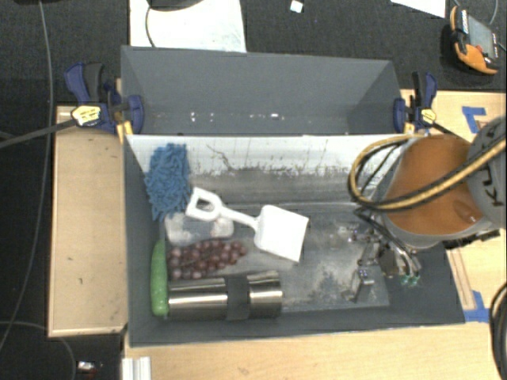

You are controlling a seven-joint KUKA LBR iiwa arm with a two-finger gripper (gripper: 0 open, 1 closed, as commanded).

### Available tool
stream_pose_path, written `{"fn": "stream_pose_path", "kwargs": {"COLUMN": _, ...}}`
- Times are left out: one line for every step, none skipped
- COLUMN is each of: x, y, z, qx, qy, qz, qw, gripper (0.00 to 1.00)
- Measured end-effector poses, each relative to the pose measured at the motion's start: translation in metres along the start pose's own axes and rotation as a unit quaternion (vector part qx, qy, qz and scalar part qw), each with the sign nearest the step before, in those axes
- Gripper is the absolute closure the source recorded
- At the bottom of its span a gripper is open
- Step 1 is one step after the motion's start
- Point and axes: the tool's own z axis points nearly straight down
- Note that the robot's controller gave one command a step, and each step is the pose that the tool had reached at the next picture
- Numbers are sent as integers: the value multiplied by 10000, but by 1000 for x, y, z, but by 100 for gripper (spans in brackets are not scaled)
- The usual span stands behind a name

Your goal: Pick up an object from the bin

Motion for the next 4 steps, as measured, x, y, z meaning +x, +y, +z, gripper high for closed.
{"fn": "stream_pose_path", "kwargs": {"x": -76, "y": 60, "z": 73, "qx": -19, "qy": 3, "qz": -1270, "qw": 9919, "gripper": 0}}
{"fn": "stream_pose_path", "kwargs": {"x": -58, "y": 80, "z": 33, "qx": 3, "qy": -20, "qz": -13, "qw": 10000, "gripper": 0}}
{"fn": "stream_pose_path", "kwargs": {"x": -98, "y": 126, "z": 41, "qx": -19, "qy": -5, "qz": -1653, "qw": 9862, "gripper": 0}}
{"fn": "stream_pose_path", "kwargs": {"x": -81, "y": 115, "z": 69, "qx": -6, "qy": -22, "qz": 1305, "qw": 9914, "gripper": 0}}
